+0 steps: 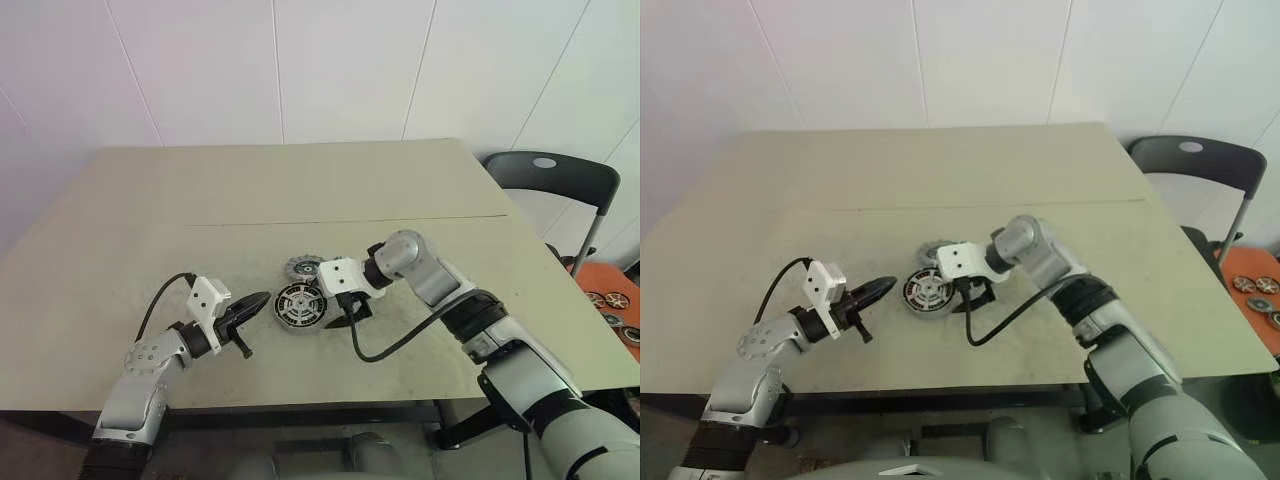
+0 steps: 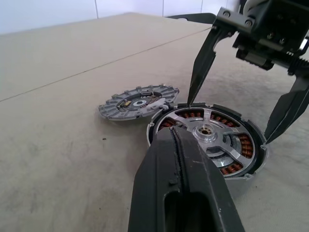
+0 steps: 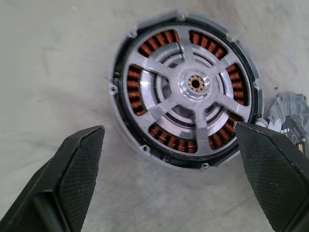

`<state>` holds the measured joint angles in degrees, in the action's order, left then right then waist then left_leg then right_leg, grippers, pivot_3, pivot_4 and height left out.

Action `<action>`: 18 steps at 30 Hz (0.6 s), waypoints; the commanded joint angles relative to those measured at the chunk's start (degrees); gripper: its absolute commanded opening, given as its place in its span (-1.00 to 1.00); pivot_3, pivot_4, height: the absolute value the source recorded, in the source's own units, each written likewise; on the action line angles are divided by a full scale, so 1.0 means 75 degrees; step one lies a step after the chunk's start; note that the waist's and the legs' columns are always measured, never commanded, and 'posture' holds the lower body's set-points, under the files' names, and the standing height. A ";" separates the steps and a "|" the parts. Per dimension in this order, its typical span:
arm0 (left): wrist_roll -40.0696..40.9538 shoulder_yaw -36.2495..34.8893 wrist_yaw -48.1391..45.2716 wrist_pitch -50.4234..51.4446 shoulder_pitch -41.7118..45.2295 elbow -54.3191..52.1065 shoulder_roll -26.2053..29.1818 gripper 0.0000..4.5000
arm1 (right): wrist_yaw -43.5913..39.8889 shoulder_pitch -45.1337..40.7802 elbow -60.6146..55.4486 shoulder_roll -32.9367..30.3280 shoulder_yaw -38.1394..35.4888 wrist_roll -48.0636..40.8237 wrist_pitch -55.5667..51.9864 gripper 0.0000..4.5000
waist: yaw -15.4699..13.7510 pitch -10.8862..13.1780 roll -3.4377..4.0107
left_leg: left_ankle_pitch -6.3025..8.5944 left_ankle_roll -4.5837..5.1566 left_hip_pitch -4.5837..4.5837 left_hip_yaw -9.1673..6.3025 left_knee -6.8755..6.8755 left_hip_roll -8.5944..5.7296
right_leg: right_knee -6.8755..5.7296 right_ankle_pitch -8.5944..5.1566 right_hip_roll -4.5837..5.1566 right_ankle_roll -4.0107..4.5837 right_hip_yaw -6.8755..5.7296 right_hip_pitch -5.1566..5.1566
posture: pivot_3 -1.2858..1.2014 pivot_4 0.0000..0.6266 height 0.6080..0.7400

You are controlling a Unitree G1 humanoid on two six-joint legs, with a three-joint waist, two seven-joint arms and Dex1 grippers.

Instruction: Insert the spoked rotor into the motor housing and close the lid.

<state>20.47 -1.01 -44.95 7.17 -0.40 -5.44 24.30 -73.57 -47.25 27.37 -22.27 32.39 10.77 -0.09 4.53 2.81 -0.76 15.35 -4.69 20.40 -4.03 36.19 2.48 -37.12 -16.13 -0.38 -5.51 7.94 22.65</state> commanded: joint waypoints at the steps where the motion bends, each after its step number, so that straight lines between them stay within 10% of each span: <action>1: -0.0061 -0.0012 0.0029 -0.0170 0.0114 0.0002 -0.0036 -1.00 | 0.0366 -0.0104 0.0247 0.0115 0.0024 0.0300 0.0247 0.91 | 0.0005 0.0000 0.0000 | 0.0000 0.0000 0.0000 0.0000 0.0000 0.0000 | 0.0000 0.0000 0.0000 0.0000 0.0000 0.0000 | 0.03 -1.00 1.00; 10: -0.0081 -0.0047 0.0035 -0.0191 0.0207 0.0121 -0.0035 -1.00 | 0.0487 -0.0098 0.0307 0.0152 -0.0033 0.0471 0.0464 -0.15 | 0.0350 -0.0004 -0.0006 | -0.0001 0.0001 -0.0063 -0.0003 0.0005 0.0000 | -0.0016 0.0000 -0.0002 0.0007 0.0003 -0.0049 | 0.03 -1.00 1.00; 18: -0.0145 -0.0025 0.0057 -0.0211 0.0244 0.0159 -0.0067 -1.00 | 0.0224 0.0040 -0.0098 0.0156 -0.0056 0.0327 0.0415 -0.15 | 0.0383 -0.0004 -0.0005 | -0.0001 0.0001 -0.0077 -0.0003 -0.0001 0.0000 | -0.0018 0.0000 -0.0002 0.0006 0.0004 -0.0053 | 0.03 -1.00 1.00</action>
<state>19.35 -0.92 -44.77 6.91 0.43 -3.42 24.01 -71.12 -47.20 28.27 -21.51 32.10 13.75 3.05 7.40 2.79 -0.80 15.35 -4.69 19.85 -4.05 36.17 2.49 -37.26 -16.13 -0.40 -5.47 7.97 22.27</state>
